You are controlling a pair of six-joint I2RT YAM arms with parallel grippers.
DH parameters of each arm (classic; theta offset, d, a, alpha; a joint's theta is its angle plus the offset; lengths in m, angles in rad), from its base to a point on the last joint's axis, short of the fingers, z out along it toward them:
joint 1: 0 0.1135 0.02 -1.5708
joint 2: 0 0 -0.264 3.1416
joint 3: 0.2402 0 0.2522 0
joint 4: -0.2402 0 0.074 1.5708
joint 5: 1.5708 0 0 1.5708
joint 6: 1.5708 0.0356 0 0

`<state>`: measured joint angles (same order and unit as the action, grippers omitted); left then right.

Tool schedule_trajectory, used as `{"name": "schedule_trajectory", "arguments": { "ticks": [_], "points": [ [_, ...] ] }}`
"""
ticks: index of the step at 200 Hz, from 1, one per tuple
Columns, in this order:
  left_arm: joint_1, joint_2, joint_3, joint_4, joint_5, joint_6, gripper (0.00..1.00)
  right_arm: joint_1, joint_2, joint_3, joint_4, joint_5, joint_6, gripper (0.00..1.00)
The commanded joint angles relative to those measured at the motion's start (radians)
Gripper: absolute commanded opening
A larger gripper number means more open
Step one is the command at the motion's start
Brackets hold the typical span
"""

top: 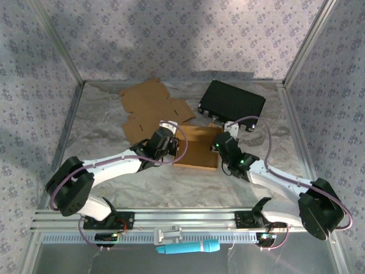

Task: Fold the paper box

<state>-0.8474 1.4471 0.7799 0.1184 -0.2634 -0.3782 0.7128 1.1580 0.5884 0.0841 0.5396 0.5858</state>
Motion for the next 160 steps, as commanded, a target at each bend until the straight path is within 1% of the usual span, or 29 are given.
{"name": "schedule_trajectory", "arguments": {
  "ticks": [1, 24, 52, 101, 134, 160],
  "points": [
    [-0.046, -0.030, -0.055, 0.037, -0.047, 0.018, 0.00, 0.026, -0.048, -0.037, 0.046, 0.021, -0.013, 0.00],
    [-0.072, -0.057, -0.130, 0.113, -0.079, 0.018, 0.00, 0.053, -0.079, -0.060, 0.043, 0.040, -0.047, 0.00],
    [-0.079, -0.062, -0.187, 0.191, -0.094, 0.022, 0.00, 0.102, -0.097, -0.099, 0.071, 0.056, -0.075, 0.00],
    [-0.081, -0.080, -0.234, 0.228, -0.146, 0.019, 0.00, 0.191, -0.151, -0.160, 0.062, 0.194, -0.098, 0.00],
    [-0.081, -0.079, -0.272, 0.248, -0.158, 0.022, 0.00, 0.195, -0.198, -0.212, 0.091, 0.235, -0.107, 0.00],
    [-0.081, -0.069, -0.295, 0.257, -0.148, -0.003, 0.00, 0.211, -0.210, -0.231, 0.070, 0.263, -0.077, 0.00]
  ]
}}
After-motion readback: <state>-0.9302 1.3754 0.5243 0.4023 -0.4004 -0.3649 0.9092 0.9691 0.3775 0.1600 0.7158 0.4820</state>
